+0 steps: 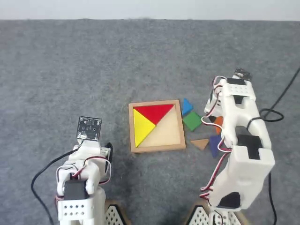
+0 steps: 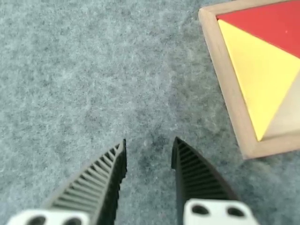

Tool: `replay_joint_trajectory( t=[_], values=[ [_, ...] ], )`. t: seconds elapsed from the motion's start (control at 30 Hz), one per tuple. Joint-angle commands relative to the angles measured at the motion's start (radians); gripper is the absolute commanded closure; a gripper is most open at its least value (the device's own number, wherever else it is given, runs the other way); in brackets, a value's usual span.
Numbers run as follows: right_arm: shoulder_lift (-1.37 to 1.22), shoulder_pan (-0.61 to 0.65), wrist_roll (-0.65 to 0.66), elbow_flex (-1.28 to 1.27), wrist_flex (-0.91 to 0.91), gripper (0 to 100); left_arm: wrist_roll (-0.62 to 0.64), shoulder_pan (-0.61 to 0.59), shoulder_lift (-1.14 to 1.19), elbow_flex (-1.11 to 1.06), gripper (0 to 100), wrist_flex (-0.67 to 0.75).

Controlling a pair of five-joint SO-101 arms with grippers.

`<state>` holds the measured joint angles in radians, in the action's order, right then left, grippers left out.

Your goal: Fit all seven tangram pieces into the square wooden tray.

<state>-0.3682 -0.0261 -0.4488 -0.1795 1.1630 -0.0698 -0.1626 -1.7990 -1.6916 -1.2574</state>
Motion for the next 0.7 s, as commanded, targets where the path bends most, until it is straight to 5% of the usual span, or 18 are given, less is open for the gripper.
replay_joint_trajectory(
  t=[0.0,0.27,0.67],
  values=[
    [0.016,0.002,0.133,0.028,-0.041,99.2,-0.006,0.0,-0.028,0.008,85,-0.009],
    [0.306,0.088,0.361,-0.028,-0.03,99.1,-0.006,0.0,-0.028,0.008,85,-0.009],
    [0.621,0.587,1.03,-0.325,-0.062,99.1,-0.006,0.0,-0.028,0.008,85,-0.009]
  ],
)
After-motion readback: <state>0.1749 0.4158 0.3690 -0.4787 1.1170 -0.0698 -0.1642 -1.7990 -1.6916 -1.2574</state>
